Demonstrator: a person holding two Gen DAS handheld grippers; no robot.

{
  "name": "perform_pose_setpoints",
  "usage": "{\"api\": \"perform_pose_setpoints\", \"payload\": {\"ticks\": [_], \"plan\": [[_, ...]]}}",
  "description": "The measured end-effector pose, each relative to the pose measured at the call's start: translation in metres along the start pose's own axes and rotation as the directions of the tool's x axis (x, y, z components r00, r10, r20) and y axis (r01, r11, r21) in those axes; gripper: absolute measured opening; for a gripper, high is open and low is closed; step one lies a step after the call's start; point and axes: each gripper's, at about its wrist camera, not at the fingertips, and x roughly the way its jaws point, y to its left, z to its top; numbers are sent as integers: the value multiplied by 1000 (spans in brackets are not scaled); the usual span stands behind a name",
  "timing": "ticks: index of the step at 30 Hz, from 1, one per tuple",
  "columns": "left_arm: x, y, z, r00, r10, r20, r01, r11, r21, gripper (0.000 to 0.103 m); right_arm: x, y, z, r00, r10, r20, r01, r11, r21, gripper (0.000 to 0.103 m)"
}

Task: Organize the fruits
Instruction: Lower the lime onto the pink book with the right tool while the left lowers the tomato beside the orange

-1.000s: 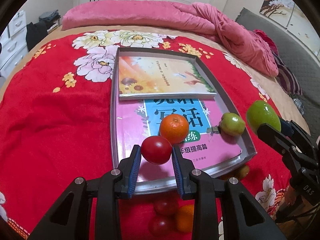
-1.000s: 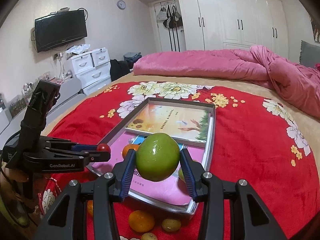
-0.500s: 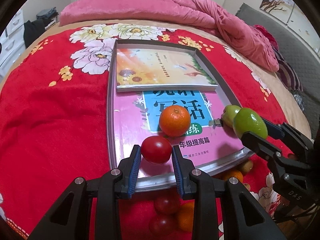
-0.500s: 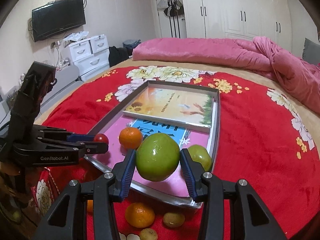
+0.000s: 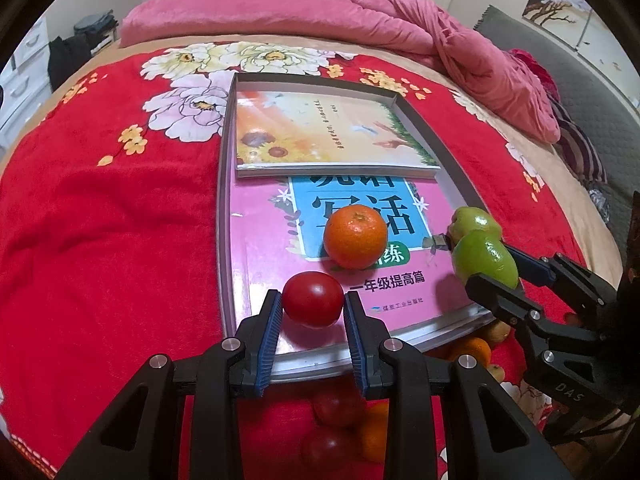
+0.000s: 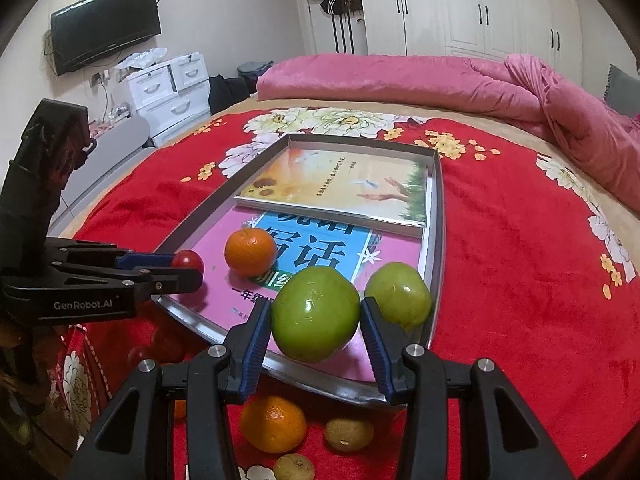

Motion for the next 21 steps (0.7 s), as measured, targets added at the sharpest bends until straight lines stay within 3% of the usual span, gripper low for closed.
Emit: {"api": "perform_pose_setpoints", "payload": {"ticks": [21], "plan": [[3, 2, -1, 1000, -5, -6, 5, 1000, -10, 32, 14, -4, -6, 997, -13, -76, 15, 1000, 17, 46]]}}
